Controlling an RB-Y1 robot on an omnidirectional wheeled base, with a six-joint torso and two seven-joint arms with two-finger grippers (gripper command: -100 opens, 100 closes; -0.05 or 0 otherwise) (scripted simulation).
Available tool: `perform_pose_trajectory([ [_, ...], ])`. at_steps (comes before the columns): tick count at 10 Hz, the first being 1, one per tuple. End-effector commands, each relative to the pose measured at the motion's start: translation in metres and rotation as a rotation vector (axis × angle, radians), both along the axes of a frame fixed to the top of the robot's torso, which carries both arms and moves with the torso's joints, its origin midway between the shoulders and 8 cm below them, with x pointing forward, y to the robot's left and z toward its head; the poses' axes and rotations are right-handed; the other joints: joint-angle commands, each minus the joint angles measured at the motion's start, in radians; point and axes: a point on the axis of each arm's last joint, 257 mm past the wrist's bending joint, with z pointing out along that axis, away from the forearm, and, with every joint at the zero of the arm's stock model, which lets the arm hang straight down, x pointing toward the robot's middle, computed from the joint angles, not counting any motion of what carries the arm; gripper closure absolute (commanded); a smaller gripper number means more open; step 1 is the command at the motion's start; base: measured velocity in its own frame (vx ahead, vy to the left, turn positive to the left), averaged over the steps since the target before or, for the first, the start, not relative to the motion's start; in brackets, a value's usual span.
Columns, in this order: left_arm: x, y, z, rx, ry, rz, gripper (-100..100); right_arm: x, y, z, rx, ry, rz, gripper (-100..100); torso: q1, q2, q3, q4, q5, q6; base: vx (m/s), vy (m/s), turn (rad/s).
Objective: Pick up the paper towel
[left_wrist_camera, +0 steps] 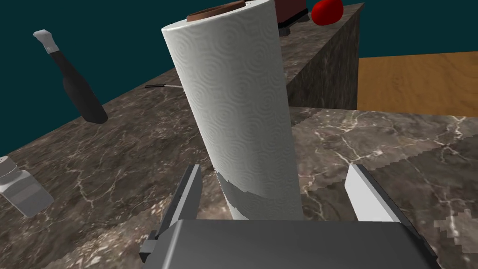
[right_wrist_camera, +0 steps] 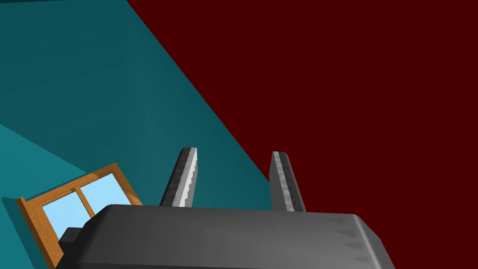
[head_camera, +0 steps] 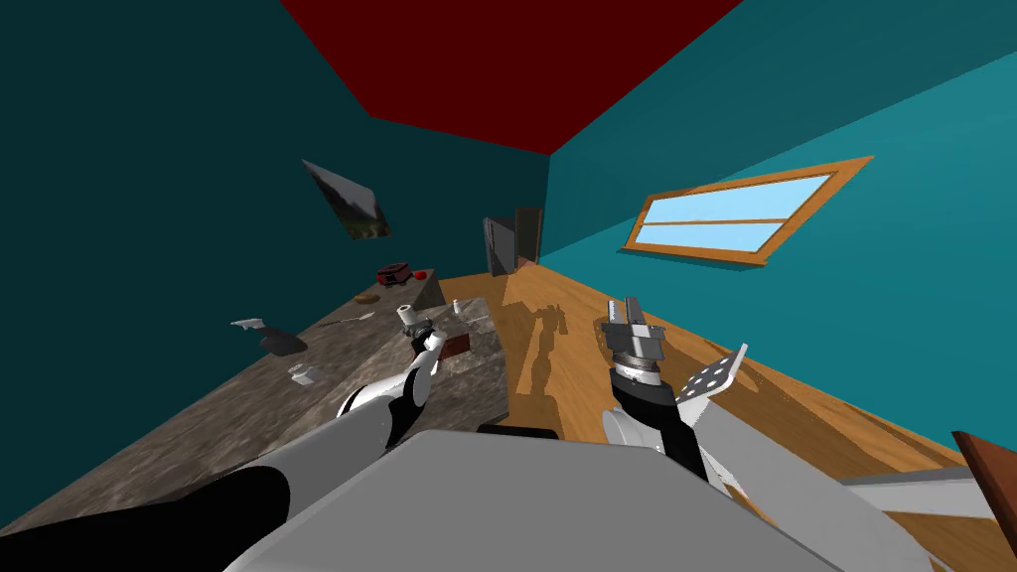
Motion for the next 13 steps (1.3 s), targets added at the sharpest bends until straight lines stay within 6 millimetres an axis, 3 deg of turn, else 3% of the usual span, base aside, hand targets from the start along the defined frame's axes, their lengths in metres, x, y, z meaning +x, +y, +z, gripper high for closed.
perform_pose_trajectory([
  [1, -0.019, 0.029, 0.003, -0.001, -0.004, 0.053, -100, 0.0, 0.0, 0.0, 0.0, 0.0, 0.0, 0, 0.0, 0.0, 0.0, 0.0, 0.0, 0.0, -0.056, -0.003, -0.302],
  [2, -0.031, 0.048, 0.004, 0.0, -0.006, 0.086, -100, 0.0, 0.0, 0.0, 0.0, 0.0, 0.0, 0, 0.0, 0.0, 0.0, 0.0, 0.0, 0.0, -0.058, -0.005, -0.285],
  [3, -0.031, 0.048, 0.004, 0.0, -0.006, 0.086, -100, 0.0, 0.0, 0.0, 0.0, 0.0, 0.0, 0, 0.0, 0.0, 0.0, 0.0, 0.0, 0.0, -0.034, 0.0, -0.114],
  [5, -0.023, 0.052, 0.036, 0.039, -0.056, 0.085, -100, 0.0, 0.0, 0.0, 0.0, 0.0, 0.0, 0, 0.0, -0.002, -0.001, 0.0, 0.0, -0.001, -0.006, 0.0, 0.015],
  [7, -0.027, 0.05, 0.02, 0.014, -0.037, 0.086, -100, 0.0, 0.0, 0.0, 0.0, 0.0, 0.0, 0, 0.0, -0.004, -0.002, -0.001, 0.0, -0.001, 0.005, 0.001, -0.002],
  [8, -0.044, 0.066, 0.007, 0.0, -0.008, 0.118, -100, 0.0, 0.0, 0.0, 0.0, 0.0, 0.0, 0, 0.0, -0.004, -0.002, -0.001, 0.0, -0.001, -0.019, -0.005, -0.242],
  [9, -0.044, 0.066, 0.007, 0.0, -0.008, 0.118, -100, 0.0, 0.0, 0.0, 0.0, 0.0, 0.0, 0, 0.0, -0.003, -0.002, -0.001, 0.0, 0.0, -0.028, 0.002, -0.121],
  [10, -0.057, 0.083, 0.009, 0.001, -0.012, 0.15, -100, 0.0, 0.0, 0.0, 0.0, 0.0, 0.0, 0, 0.001, -0.002, -0.001, -0.001, 0.0, -0.001, -0.032, -0.007, -0.185],
  [11, -0.049, 0.075, 0.009, 0.001, -0.011, 0.135, -100, 0.0, 0.0, 0.0, 0.0, 0.0, 0.0, 0, 0.0, -0.002, -0.001, 0.0, 0.0, 0.0, -0.016, -0.001, -0.044],
  [12, -0.05, 0.076, 0.01, 0.001, -0.012, 0.137, 100, 0.0, 0.0, 0.0, 0.0, 0.0, 0.0, 0, 0.0, -0.003, -0.001, 0.0, 0.0, -0.001, -0.003, 0.001, 0.025],
  [13, -0.051, 0.077, 0.01, 0.002, -0.012, 0.139, 100, 0.0, 0.0, 0.0, 0.0, 0.0, 0.0, 0, 0.0, -0.004, -0.002, -0.001, 0.001, 0.001, -0.002, -0.001, -0.01],
])
